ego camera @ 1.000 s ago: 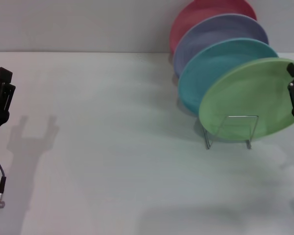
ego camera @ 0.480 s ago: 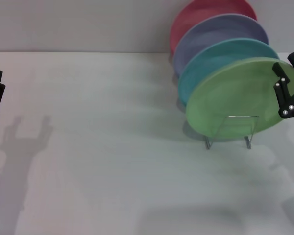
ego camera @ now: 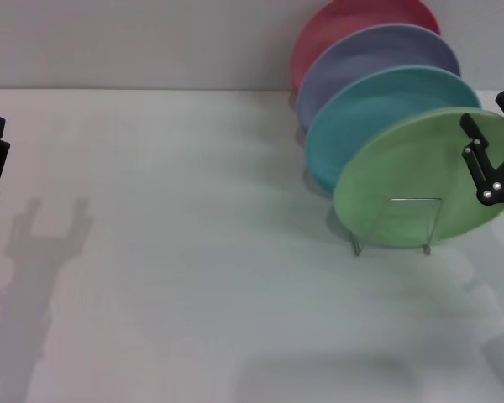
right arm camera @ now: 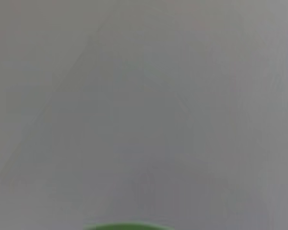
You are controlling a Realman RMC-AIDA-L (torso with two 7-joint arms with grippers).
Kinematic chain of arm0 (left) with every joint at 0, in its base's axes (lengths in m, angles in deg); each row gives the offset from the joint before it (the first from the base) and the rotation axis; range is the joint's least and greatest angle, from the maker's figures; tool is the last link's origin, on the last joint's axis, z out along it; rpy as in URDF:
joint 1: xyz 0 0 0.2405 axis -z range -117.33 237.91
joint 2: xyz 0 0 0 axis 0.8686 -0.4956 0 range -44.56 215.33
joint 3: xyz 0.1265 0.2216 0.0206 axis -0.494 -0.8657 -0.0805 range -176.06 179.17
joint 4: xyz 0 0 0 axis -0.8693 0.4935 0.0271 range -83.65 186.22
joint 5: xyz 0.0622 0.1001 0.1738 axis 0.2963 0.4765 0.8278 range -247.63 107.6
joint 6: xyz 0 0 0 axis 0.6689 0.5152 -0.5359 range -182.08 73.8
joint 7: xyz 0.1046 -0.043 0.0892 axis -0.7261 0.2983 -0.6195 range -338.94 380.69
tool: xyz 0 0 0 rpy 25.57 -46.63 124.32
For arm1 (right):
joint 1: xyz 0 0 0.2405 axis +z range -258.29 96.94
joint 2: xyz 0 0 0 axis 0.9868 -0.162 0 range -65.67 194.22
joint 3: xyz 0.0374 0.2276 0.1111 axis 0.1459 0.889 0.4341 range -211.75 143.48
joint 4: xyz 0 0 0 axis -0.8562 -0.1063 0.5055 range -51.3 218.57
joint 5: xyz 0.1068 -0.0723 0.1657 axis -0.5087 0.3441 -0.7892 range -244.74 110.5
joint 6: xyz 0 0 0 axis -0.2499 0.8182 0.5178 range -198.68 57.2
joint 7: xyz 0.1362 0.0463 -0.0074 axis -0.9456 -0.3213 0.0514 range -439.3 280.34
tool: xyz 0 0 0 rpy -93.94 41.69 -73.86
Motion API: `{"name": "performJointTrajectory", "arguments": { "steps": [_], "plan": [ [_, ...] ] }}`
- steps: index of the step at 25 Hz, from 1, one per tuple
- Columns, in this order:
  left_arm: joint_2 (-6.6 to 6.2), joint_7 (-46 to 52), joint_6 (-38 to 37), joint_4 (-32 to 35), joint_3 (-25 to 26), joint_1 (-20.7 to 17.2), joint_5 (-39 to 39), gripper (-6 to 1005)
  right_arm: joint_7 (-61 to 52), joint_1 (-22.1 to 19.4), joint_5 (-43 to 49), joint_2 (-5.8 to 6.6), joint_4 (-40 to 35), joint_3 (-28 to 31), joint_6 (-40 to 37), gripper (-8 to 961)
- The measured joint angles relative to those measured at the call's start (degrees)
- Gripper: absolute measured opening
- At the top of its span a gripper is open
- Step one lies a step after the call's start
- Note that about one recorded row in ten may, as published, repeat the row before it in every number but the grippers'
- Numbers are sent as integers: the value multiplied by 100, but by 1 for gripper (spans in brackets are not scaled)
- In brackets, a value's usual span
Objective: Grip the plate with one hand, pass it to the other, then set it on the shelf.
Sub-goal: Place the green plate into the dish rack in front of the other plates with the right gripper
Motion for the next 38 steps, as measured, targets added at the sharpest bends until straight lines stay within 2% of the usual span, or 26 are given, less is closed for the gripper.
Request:
{"name": "performJointTrajectory", "arguments": {
  "steps": [1,19,38],
  "plan": [
    [0,0,-5,0,0,0,4,850,6,0,0,0,5,-5,-2,386],
    [-1,2,-61,-8,2,5,8,851,79,206,193,0,198,-36,303,389],
    [-31,2,-67,-26,26,44,7,851,680,4,184,-13,503,30,347,393]
  ]
}}
